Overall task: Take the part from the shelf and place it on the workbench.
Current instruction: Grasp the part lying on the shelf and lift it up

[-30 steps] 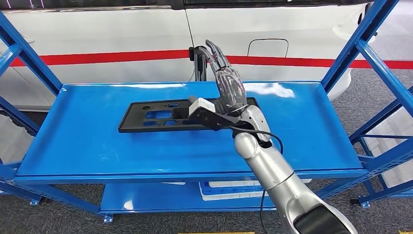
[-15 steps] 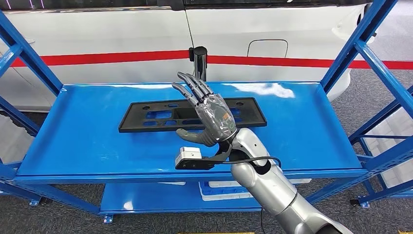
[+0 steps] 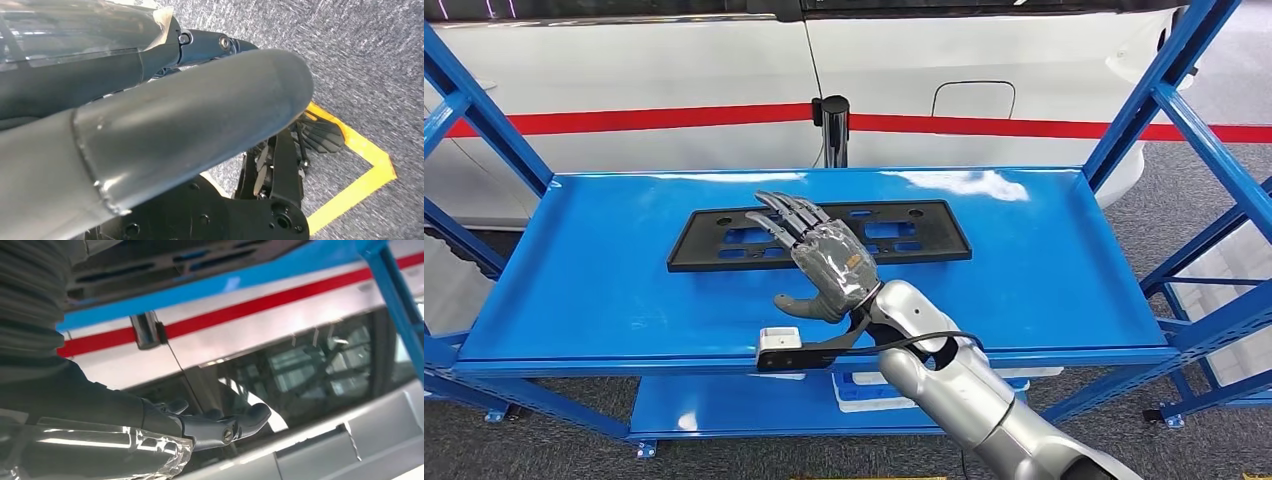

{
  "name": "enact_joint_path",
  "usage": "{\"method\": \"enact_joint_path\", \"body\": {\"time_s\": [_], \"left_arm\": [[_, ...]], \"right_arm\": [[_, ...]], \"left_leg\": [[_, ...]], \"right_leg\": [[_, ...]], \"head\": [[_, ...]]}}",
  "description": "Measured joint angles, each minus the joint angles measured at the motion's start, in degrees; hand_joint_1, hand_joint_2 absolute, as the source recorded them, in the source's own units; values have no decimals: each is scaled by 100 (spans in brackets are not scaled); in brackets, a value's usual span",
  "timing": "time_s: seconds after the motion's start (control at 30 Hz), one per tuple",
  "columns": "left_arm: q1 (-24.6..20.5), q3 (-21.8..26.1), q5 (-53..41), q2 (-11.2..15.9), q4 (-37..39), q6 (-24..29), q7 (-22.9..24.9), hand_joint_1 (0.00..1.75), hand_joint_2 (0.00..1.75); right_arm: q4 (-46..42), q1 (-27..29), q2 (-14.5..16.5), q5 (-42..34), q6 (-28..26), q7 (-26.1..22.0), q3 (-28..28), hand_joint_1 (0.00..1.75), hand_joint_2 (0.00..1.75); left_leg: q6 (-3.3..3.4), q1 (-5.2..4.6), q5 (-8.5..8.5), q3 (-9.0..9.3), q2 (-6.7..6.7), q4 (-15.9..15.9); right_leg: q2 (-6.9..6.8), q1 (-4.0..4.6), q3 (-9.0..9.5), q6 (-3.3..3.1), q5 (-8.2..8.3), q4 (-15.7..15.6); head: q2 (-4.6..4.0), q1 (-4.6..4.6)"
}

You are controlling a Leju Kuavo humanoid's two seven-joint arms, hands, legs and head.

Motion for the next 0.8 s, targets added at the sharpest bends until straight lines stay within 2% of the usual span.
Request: {"method": "enact_joint_path", "body": {"time_s": [0.1,0.23,0.33,0.57,0.8], "left_arm": [[-1,116,90,-25,0,90,84,0,0],[-3,204,13,-38,-2,132,90,0,0],[-4,214,-77,-25,-4,134,-55,0,0],[-20,268,-179,4,-11,193,-479,0,0],[-92,329,-279,-2,-11,192,-581,0,0]], "right_arm": [[496,-157,157,270,-181,106,78,0,175],[1520,-563,502,771,-648,688,45,0,175],[2346,-892,727,939,-908,748,-140,0,175],[3516,-1210,1100,1484,-1021,1092,-467,0,175],[4061,-1479,1194,1868,-1010,1413,-724,0,175]], "left_leg": [[-1,0,1,3,1,0],[-2,0,2,6,2,0],[-2,0,3,9,1,1],[-2,-1,3,10,1,1],[-1,-1,3,11,0,1]], "right_leg": [[1,0,2,0,0,1],[0,0,3,0,0,1],[-2,0,6,0,0,1],[-2,-1,7,1,0,1],[-4,-1,8,1,0,0]], "head": [[0,0],[0,0],[0,0],[0,0],[0,0]]}}
